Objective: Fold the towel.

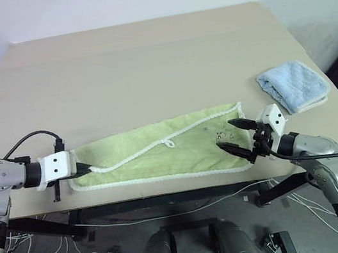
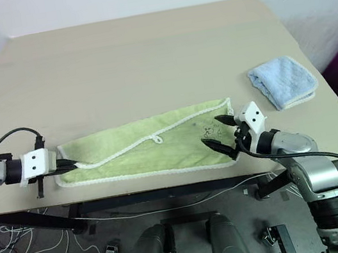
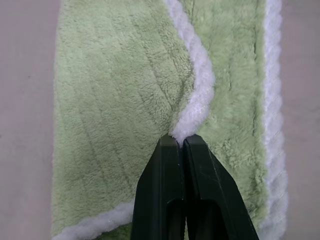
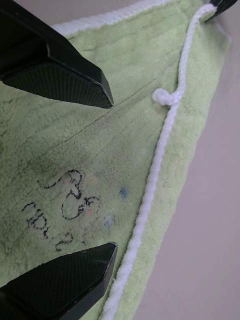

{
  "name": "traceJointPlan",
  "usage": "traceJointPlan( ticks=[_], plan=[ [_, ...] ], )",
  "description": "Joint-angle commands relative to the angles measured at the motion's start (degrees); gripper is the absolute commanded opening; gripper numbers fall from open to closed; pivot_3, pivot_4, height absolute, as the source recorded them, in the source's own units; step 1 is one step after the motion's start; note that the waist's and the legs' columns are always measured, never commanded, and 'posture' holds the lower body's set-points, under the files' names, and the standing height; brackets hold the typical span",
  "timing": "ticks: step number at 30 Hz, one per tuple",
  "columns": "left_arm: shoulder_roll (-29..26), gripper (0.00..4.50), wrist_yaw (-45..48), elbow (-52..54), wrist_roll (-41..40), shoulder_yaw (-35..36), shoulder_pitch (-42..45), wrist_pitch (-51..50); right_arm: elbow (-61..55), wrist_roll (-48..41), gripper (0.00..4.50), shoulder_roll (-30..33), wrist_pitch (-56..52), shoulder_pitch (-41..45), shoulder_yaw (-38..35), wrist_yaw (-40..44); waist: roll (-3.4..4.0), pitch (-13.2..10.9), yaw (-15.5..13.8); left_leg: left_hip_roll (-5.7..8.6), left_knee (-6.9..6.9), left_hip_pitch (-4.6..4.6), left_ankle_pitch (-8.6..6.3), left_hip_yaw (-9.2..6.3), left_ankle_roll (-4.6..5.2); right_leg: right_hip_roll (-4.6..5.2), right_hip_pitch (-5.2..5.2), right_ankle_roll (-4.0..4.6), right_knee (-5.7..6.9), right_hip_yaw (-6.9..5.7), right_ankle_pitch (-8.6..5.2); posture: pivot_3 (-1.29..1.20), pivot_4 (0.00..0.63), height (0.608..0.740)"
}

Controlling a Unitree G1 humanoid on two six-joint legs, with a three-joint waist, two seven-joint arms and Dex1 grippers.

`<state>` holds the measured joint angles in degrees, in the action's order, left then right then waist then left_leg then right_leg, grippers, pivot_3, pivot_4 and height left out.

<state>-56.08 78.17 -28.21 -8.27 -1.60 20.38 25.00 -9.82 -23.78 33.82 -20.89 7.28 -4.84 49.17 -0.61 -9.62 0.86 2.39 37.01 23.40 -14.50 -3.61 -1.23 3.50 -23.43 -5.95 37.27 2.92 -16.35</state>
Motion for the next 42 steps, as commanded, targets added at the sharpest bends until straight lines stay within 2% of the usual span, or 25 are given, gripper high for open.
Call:
traceJointPlan(
  ticks=[1, 4, 13, 18, 24, 27, 29, 38, 39, 42],
  plan=[
    [-0.63, 0.02, -1.5, 2.55, -3.2, 3.71, -0.59, -2.97, -1.26, 1.06, 4.5, 2.0, 2.11, 3.27, -0.86, 0.47, 0.0, 0.0, -0.01, -0.01, 0.0, 0.0, 0.0, -0.01, 0.0, 0.0, 0.0, 0.0, 0.0, 0.0, 0.0, 0.0, 0.15, 0.74],
    [-0.87, 0.02, -3.19, 3.61, -4.08, 5.65, -2.25, -4.69, 2.64, 6.58, 4.5, 4.47, 6.03, 7.55, 0.83, 0.21, 0.01, 0.0, 0.05, 0.0, 0.02, 0.0, 0.0, 0.0, 0.0, 0.0, 0.0, 0.0, 0.01, 0.0, 0.0, 0.0, 0.15, 0.74],
    [0.1, 0.02, -8.05, 8.51, -3.83, 7.55, -7.64, -6.32, 26.8, 26.1, 4.5, 10.57, 29.66, 20.5, 9.59, -0.82, 0.0, 0.0, -0.01, 0.0, 0.02, 0.0, 0.0, 0.04, 0.0, 0.01, -0.02, 0.0, 0.02, 0.0, 0.0, 0.0, 0.15, 0.74],
    [0.68, 0.02, -10.21, 11.39, -4.31, 8.2, -10.28, -7.41, 37.71, 31.3, 4.5, 9.99, 39.89, 25.78, 11.86, -3.77, 0.03, -0.02, 0.25, 0.0, 0.0, -0.01, 0.0, 0.07, 0.0, 0.01, -0.06, 0.0, 0.04, 0.03, 0.0, 0.0, 0.15, 0.74],
    [1.26, 0.02, -11.64, 13.17, -4.14, 8.42, -11.64, -8.39, 45.78, 36.14, 4.5, 8.54, 47.43, 29.8, 13.98, -8.4, 0.03, -0.02, 0.28, -0.02, 0.0, -0.01, 0.0, 0.08, -0.01, 0.0, -0.06, 0.0, 0.04, 0.04, 0.0, 0.0, 0.15, 0.74],
    [1.41, 0.0, -11.98, 13.34, -4.03, 8.39, -11.79, -8.53, 47.9, 37.63, 3.91, 8.49, 49.77, 30.62, 14.86, -9.06, 0.03, -0.02, 0.2, 0.0, 0.0, 0.0, 0.0, 0.08, 0.0, 0.0, -0.05, 0.0, 0.04, 0.04, 0.0, 0.0, 0.15, 0.74],
    [1.51, 0.0, -12.16, 13.32, -3.99, 8.38, -11.85, -8.54, 48.48, 37.71, 3.35, 8.45, 50.56, 30.86, 15.01, -9.15, 0.03, -0.02, 0.17, 0.0, 0.01, -0.01, 0.0, 0.07, 0.0, 0.0, -0.04, 0.0, 0.04, 0.04, 0.0, 0.0, 0.15, 0.74],
    [1.98, 0.0, -12.85, 12.95, -4.01, 8.28, -11.69, -8.55, 47.28, 37.63, 0.22, 9.22, 51.37, 30.31, 14.64, -8.35, 0.03, -0.02, 0.24, 0.0, 0.0, -0.01, 0.0, 0.07, 0.0, 0.0, -0.05, 0.0, 0.04, 0.04, 0.0, 0.0, 0.15, 0.74],
    [2.11, 0.0, -12.95, 12.7, -3.89, 8.2, -11.52, -8.46, 47.36, 37.59, 0.05, 9.23, 51.36, 30.41, 14.61, -8.3, 0.03, -0.02, 0.24, 0.0, 0.0, -0.01, 0.0, 0.07, 0.0, 0.0, -0.05, 0.0, 0.04, 0.04, 0.0, 0.0, 0.15, 0.74],
    [2.73, 0.0, -13.38, 12.03, -3.48, 7.88, -11.2, -8.19, 47.55, 38.12, 0.05, 9.34, 51.7, 30.75, 14.59, -9.03, 0.03, -0.02, 0.24, 0.0, 0.0, -0.01, 0.0, 0.07, 0.0, 0.0, -0.05, 0.0, 0.04, 0.04, 0.0, 0.0, 0.15, 0.74]
  ],
)
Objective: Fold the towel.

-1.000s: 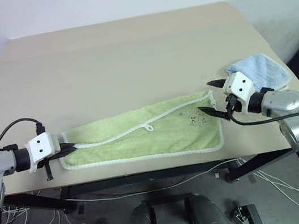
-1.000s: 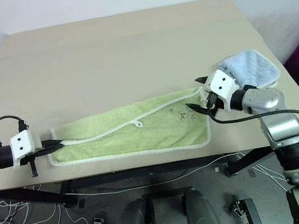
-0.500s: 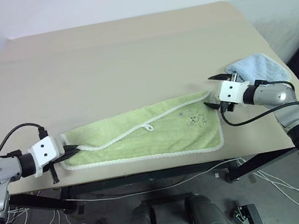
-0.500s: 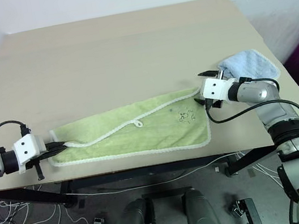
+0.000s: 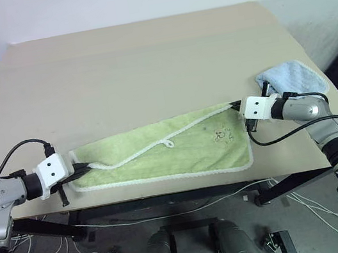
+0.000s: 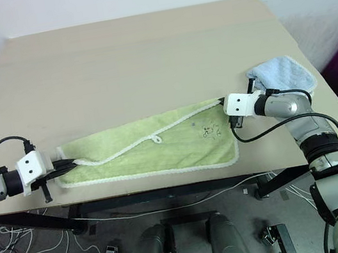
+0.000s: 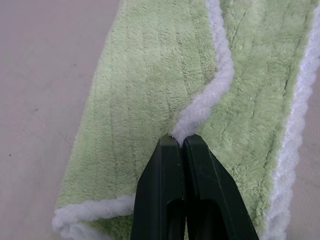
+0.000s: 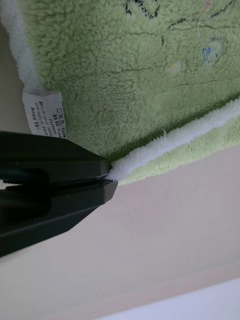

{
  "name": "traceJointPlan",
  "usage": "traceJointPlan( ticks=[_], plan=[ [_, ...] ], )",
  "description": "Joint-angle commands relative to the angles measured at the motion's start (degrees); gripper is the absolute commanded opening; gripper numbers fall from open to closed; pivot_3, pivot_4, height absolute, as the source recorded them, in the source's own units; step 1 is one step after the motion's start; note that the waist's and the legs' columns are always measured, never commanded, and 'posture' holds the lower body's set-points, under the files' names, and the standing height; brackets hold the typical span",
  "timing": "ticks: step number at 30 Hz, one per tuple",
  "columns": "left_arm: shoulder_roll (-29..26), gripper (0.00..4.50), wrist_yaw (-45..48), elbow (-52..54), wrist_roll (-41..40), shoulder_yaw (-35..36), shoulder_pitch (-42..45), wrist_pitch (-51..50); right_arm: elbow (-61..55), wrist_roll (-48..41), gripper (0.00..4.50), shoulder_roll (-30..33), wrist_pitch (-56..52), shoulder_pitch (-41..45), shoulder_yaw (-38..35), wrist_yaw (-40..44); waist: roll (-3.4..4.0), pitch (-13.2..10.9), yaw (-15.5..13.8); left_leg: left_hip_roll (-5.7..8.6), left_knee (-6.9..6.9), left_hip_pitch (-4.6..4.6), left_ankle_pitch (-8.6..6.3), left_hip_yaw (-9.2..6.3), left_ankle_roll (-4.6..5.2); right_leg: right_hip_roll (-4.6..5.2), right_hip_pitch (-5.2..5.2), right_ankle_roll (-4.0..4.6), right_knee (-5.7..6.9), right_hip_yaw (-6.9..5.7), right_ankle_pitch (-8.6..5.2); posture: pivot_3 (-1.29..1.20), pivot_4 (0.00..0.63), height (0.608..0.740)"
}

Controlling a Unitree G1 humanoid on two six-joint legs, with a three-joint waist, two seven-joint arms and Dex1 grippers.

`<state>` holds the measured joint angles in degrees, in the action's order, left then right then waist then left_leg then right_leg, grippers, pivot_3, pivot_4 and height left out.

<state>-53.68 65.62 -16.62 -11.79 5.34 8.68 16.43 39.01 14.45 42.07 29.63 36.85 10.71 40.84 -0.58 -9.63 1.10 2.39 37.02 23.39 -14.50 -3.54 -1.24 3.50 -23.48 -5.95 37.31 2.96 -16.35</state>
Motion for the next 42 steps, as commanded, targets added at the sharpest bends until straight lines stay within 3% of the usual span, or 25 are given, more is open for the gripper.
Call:
traceJointPlan(
  ticks=[1, 4, 9, 17, 23, 27, 31, 36, 42],
  plan=[
    [0.57, 0.0, -1.1, 0.26, 0.09, 0.98, 0.59, 0.53, -1.35, 0.2, 0.05, 1.2, 1.42, 1.32, -0.98, -1.14, 0.0, 0.0, 0.0, 0.0, 0.0, 0.0, 0.0, 0.0, 0.0, 0.0, 0.0, 0.0, 0.0, 0.0, 0.0, 0.0, 0.15, 0.74],
    [2.03, 0.0, -3.54, -0.72, -0.37, 2.18, 2.07, 1.28, -1.72, 0.38, 0.05, 1.77, 1.86, 2.0, -1.36, -1.62, 0.0, 0.0, -0.08, 0.0, 0.0, 0.0, 0.0, 0.0, 0.0, 0.0, 0.0, 0.0, 0.0, 0.0, 0.0, 0.0, 0.15, 0.74],
    [5.85, 0.0, -14.47, -8.19, -2.15, 7.14, 14.66, -2.91, -1.15, -2.46, 0.05, 4.04, 0.74, 7.02, -3.72, 0.19, -0.05, -0.07, -0.23, 0.01, 0.12, 0.03, 0.01, -0.04, -0.01, -0.01, -0.01, -0.01, 0.1, -0.05, 0.01, 0.0, 0.15, 0.74],
    [7.94, 0.0, -17.86, -21.52, 1.08, 5.15, 33.28, -0.64, 13.32, -1.91, 0.05, 6.64, 4.0, 23.61, -3.77, 1.01, -0.04, -0.08, 0.05, 0.05, 0.07, 0.02, 0.01, 0.02, -0.02, -0.02, -0.04, -0.01, 0.06, -0.03, 0.01, 0.0, 0.15, 0.74],
    [5.68, 0.0, -15.63, -27.61, 0.12, 6.9, 40.77, 0.71, 13.23, -8.16, 0.05, 8.91, 3.18, 28.79, -6.78, 9.04, -0.05, -0.08, 0.1, 0.05, 0.05, 0.09, 0.01, 0.04, -0.02, -0.02, -0.09, -0.01, 0.02, -0.02, 0.01, 0.0, 0.15, 0.74],
    [3.25, 0.0, -11.02, -24.71, -2.63, 8.66, 37.48, -0.37, 5.59, -15.97, 0.05, 11.13, -2.08, 24.66, -10.17, 18.04, -0.01, -0.09, 0.1, 0.03, 0.04, 0.1, 0.01, 0.03, -0.02, -0.02, -0.1, -0.01, 0.04, -0.01, 0.01, 0.0, 0.15, 0.74],
    [0.76, 0.0, -5.17, -14.82, -8.72, 12.67, 27.19, -5.23, -11.15, -26.57, 0.05, 14.94, -14.49, 12.48, -14.55, 26.49, -0.01, -0.09, 0.04, -0.01, 0.01, 0.1, 0.01, 0.02, -0.01, 0.05, -0.08, -0.01, 0.13, 0.02, 0.01, 0.0, 0.15, 0.74],
    [-0.95, 0.0, -0.96, -3.5, -14.75, 16.41, 16.12, -12.93, -23.04, -30.38, 0.05, 17.22, -22.36, 1.94, -17.86, 27.14, 0.02, -0.1, -0.08, -0.01, 0.1, 0.1, -0.01, 0.0, 0.01, 0.11, -0.09, -0.01, 0.12, 0.03, 0.01, 0.0, 0.15, 0.74],
    [-1.47, 0.0, 0.13, 1.76, -15.69, 16.62, 12.18, -17.03, -26.13, -30.61, 0.05, 16.64, -25.45, -0.2, -18.75, 27.05, 0.02, -0.1, -0.28, 0.0, 0.1, 0.08, -0.01, 0.01, 0.01, 0.14, -0.08, -0.01, 0.1, 0.03, 0.0, 0.0, 0.15, 0.74]
  ],
)
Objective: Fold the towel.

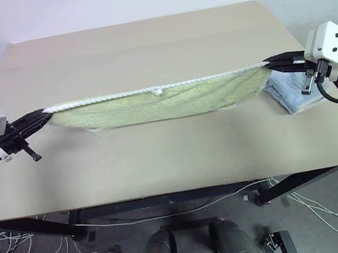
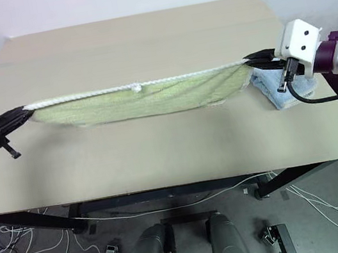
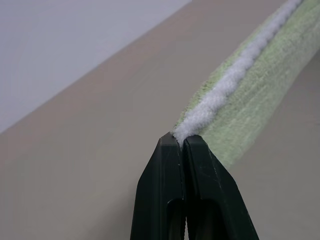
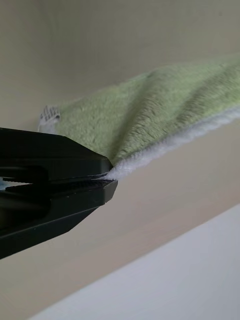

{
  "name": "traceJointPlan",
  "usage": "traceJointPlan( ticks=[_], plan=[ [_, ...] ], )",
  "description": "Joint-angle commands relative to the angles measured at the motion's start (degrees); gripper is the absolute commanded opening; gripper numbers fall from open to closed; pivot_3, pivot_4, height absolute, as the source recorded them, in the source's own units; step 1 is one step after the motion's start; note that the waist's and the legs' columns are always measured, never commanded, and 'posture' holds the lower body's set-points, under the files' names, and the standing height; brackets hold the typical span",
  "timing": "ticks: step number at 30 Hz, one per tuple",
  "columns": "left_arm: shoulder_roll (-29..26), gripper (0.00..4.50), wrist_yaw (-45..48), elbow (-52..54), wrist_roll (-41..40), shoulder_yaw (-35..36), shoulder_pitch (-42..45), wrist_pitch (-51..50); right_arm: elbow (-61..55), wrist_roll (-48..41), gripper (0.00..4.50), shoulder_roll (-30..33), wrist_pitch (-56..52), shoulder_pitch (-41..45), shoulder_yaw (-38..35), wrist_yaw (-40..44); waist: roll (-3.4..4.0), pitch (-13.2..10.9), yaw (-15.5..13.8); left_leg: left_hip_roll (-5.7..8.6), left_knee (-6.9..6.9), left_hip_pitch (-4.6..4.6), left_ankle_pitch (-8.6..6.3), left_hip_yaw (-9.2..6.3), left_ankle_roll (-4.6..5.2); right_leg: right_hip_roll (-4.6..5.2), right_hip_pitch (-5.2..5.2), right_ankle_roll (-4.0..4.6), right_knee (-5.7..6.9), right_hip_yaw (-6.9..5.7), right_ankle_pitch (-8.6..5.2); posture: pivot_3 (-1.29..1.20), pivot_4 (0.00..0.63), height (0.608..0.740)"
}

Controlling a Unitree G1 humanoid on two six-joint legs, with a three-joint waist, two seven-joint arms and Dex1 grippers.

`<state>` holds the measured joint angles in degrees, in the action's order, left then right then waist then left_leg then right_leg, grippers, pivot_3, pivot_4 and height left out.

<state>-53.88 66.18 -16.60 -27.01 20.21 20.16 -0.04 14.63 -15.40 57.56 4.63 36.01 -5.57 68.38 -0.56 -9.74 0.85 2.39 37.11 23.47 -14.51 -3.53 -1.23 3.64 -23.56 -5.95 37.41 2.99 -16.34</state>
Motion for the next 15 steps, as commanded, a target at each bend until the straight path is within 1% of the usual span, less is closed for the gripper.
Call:
traceJointPlan(
  ticks=[1, 3, 6, 11, 15],
  plan=[
    [-1.14, 0.0, -0.79, 1.28, 0.07, 1.41, 1.34, -0.38, -1.17, -0.34, 0.05, 0.94, -0.23, 1.15, -2.36, -0.81, 0.0, 0.0, -0.04, 0.0, 0.0, 0.0, 0.0, 0.0, 0.0, 0.0, 0.0, 0.0, 0.0, 0.0, 0.0, 0.0, 0.15, 0.74],
    [-0.55, 0.0, -3.15, -3.68, 4.15, -1.3, 6.11, 2.22, 3.29, 2.08, 0.05, -0.12, 1.99, 4.89, -0.98, -2.2, -0.01, -0.01, -0.07, 0.0, 0.0, 0.0, 0.0, 0.0, 0.0, -0.01, 0.0, 0.0, -0.01, -0.01, 0.0, 0.0, 0.15, 0.74],
    [1.11, 0.0, -8.08, -14.32, 10.82, -5.39, 15.83, 7.48, 11.98, 6.68, 0.05, -2.21, 6.45, 12.01, 1.56, -4.91, -0.01, 0.0, -0.09, 0.06, 0.06, -0.01, 0.01, 0.02, -0.01, -0.08, 0.0, 0.0, 0.06, -0.04, 0.0, 0.0, 0.15, 0.74],
    [4.46, 0.0, -12.74, -31.63, 17.06, -9.78, 31.74, 14.33, 29.99, 14.38, 0.05, -5.78, 15.01, 26.37, 5.6, -10.55, -0.04, -0.03, 0.19, 0.09, -0.02, 0.0, 0.01, 0.09, -0.02, -0.12, -0.06, -0.01, 0.01, -0.03, 0.0, 0.0, 0.15, 0.74],
    [5.84, 0.0, -15.45, -40.67, 20.77, -12.04, 40.12, 19.69, 40.38, 18.93, 0.05, -7.07, 20.52, 34.57, 7.74, -14.79, -0.05, -0.05, 0.34, 0.11, -0.01, 0.25, 0.04, 0.11, -0.04, -0.13, -0.35, -0.01, 0.09, -0.01, 0.0, 0.0, 0.15, 0.74]
  ],
)
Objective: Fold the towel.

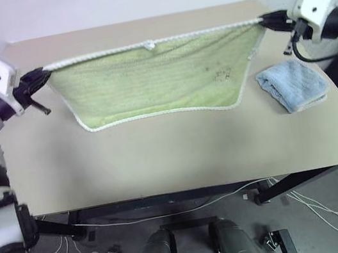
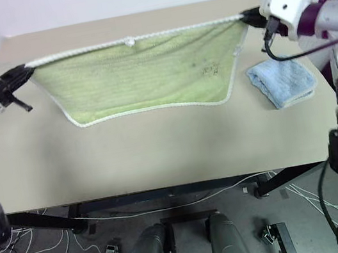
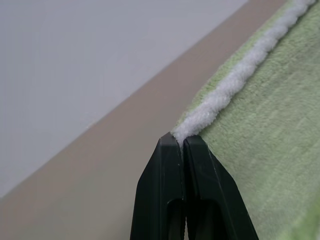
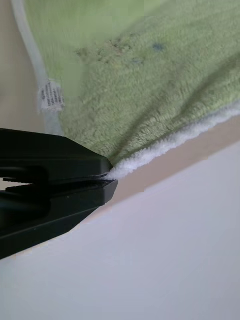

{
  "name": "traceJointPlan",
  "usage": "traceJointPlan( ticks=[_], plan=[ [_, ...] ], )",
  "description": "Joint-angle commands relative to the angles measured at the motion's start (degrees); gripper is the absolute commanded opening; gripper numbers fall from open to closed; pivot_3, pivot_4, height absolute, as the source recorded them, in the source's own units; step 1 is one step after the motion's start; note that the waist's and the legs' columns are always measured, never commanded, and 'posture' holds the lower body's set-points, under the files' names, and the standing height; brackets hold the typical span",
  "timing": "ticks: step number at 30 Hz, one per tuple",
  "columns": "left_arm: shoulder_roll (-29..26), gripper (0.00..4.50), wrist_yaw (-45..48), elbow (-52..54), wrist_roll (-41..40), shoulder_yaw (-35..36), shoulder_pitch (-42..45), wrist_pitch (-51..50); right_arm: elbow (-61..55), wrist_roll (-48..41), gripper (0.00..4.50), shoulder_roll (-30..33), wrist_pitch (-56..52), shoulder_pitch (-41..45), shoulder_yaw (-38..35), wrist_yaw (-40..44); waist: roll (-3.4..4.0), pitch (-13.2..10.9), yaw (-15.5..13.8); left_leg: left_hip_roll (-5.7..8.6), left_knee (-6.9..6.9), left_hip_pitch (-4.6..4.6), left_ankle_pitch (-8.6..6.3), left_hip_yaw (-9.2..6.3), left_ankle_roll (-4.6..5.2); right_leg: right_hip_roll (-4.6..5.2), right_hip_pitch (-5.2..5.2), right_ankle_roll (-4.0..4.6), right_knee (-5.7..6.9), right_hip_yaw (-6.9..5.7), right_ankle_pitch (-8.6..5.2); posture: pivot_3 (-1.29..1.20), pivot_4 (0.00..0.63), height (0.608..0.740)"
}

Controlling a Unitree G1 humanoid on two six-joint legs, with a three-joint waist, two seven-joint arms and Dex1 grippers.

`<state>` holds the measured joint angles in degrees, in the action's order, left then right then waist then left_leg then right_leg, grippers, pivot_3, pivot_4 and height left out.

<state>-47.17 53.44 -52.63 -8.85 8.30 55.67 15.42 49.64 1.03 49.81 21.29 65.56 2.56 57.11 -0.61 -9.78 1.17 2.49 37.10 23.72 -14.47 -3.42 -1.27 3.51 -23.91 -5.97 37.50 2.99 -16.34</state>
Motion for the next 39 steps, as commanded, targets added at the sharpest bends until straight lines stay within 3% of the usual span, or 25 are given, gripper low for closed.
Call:
traceJointPlan(
  ticks=[1, 4, 12, 16, 19, 21, 25, 30, 39],
  plan=[
    [-0.76, 0.0, -3.68, -6.19, 3.38, -0.47, 6.28, 5.45, 7.07, 3.25, 0.05, 0.57, 4.88, 6.47, -0.09, -4.38, 0.0, 0.0, 0.04, 0.0, 0.01, 0.14, 0.04, 0.01, -0.06, 0.0, -0.15, 0.0, 0.08, 0.01, 0.0, 0.0, 0.15, 0.74],
    [-1.08, 0.0, -5.89, -9.49, 5.03, -0.75, 9.89, 8.15, 10.11, 4.17, 0.05, 0.59, 7.2, 9.04, -0.05, -5.39, -0.01, 0.0, 0.05, 0.01, 0.18, 0.62, 0.13, 0.06, -0.2, 0.02, -0.71, 0.0, 0.48, 0.01, 0.0, 0.0, 0.15, 0.74],
    [-4.28, 0.0, -6.31, -10.99, 5.41, 0.66, 11.48, 11.43, 8.54, 1.09, 0.05, 2.09, 9.3, 7.83, -2.16, -1.04, 0.0, -0.01, 0.14, 0.01, 0.18, 0.64, 0.1, 0.09, -0.16, 0.02, -0.75, 0.0, 0.52, 0.01, 0.0, 0.0, 0.15, 0.74],
    [-7.26, 0.0, 15.3, -0.91, -4.56, 3.68, -0.21, 5.26, -7.6, -11.38, 0.05, 4.79, -1.28, -5.71, -5.75, 14.99, 0.03, 0.03, 0.39, 0.01, 0.16, 0.64, 0.11, 0.1, -0.16, 0.03, -0.75, 0.0, 0.53, -0.01, 0.0, 0.0, 0.15, 0.74],
    [-10.04, 0.0, 25.09, 9.85, -10.93, 6.06, -12.17, -0.43, -19.99, -17.42, 0.05, 7.1, -9.74, -15.99, -8.35, 18.57, 0.06, 0.01, 0.81, -0.02, 0.19, 0.63, 0.11, 0.09, -0.17, 0.08, -0.7, 0.0, 0.55, -0.09, 0.0, 0.0, 0.15, 0.74],
    [-11.93, 0.0, 27.1, 17.83, -14.92, 8.11, -20.96, -10.32, -29.02, -21.89, 0.05, 8.79, -16.86, -23.86, -10.33, 20.31, 0.09, -0.02, 0.9, -0.02, 0.31, 0.67, 0.03, 0.08, -0.03, 0.1, -0.73, 0.0, 0.61, -0.09, 0.0, 0.0, 0.15, 0.74],
    [-14.21, 0.0, 28.24, 31.76, -19.28, 12.1, -37.04, -20.81, -42.93, -29.2, 0.05, 11.61, -29.01, -36.71, -13.79, 22.69, 0.1, -0.02, 1.12, -0.1, 0.32, 0.58, -0.01, 0.01, 0.04, 0.14, -0.66, 0.01, 0.65, -0.08, -0.01, 0.0, 0.15, 0.74],
    [-14.29, 0.0, 25.91, 40.78, -22.04, 15.68, -45.56, -29.54, -51.07, -33.14, 0.05, 13.46, -37.05, -45.58, -16.17, 24.39, 0.09, -0.02, 0.61, -0.1, 0.35, 0.33, -0.02, 0.02, 0.04, 0.18, -0.43, 0.02, 0.54, -0.09, -0.01, 0.0, 0.15, 0.74],
    [-13.02, 0.0, 23.88, 50.6, -23.23, 17.86, -56.16, -36.6, -61.44, -37.58, 0.05, 13.03, -46.58, -55.69, -17.19, 24.06, 0.08, -0.01, -0.27, -0.11, 0.32, 0.31, -0.03, 0.07, 0.04, 0.21, -0.44, 0.02, 0.49, -0.04, -0.01, 0.0, 0.15, 0.74]
  ],
)
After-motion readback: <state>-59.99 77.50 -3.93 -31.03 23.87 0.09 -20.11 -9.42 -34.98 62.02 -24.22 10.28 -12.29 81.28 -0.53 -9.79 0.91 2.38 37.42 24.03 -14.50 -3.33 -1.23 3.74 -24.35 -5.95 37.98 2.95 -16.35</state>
